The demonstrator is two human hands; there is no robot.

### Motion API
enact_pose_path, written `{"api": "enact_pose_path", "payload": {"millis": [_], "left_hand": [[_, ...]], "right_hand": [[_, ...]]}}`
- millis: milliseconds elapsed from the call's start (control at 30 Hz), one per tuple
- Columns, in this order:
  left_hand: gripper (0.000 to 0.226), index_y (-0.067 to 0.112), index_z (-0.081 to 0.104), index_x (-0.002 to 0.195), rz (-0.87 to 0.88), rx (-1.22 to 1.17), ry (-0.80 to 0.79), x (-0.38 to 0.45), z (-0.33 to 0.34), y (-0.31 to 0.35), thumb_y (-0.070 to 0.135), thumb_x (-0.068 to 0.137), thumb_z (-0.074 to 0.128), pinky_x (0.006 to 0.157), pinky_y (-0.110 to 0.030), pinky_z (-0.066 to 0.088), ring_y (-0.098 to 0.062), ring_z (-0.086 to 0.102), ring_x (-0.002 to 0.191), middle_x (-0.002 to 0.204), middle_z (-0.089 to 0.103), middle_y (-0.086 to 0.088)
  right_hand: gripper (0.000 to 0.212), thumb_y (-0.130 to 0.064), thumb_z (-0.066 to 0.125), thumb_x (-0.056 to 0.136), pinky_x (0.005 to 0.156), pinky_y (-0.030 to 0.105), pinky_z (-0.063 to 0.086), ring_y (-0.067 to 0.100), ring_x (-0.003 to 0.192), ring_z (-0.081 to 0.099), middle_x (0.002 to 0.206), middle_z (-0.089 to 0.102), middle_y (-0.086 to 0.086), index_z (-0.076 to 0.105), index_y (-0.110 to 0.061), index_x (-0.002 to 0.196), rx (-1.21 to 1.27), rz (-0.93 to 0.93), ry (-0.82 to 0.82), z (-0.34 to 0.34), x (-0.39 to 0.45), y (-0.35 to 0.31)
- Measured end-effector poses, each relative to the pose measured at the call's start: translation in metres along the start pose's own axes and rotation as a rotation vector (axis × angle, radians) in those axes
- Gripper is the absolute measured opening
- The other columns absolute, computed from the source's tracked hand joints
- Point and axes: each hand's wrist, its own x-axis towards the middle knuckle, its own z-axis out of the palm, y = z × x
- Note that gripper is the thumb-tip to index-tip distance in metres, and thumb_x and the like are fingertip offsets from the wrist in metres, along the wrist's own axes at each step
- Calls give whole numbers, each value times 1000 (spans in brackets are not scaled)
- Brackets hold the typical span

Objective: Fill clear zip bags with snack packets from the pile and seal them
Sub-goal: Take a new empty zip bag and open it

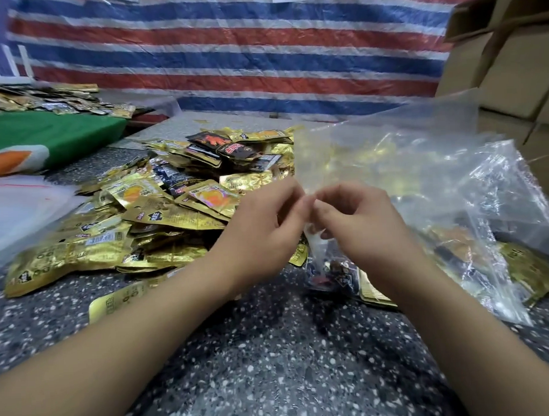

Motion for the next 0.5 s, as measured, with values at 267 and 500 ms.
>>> {"api": "enact_pose_path", "payload": {"millis": [267, 500], "left_hand": [[18, 14, 60, 82, -50, 14, -221, 0, -5, -6, 28, 94, 61, 57, -27, 40, -10, 51, 63, 71, 57, 5], [33, 15, 55, 67, 74, 150, -169, 0, -10, -5, 32, 79, 80, 52, -24, 35, -7, 44, 55, 60, 50, 9]], "right_hand": [[13, -12, 67, 91, 60, 20, 51, 10, 72, 67, 75, 72, 2, 73, -15, 80, 248, 95, -100, -8, 0, 4], [15, -12, 67, 90, 85, 41, 56, 28, 83, 67, 94, 70, 30, 73, 2, 91, 282, 102, -215, -6, -4, 3]]}}
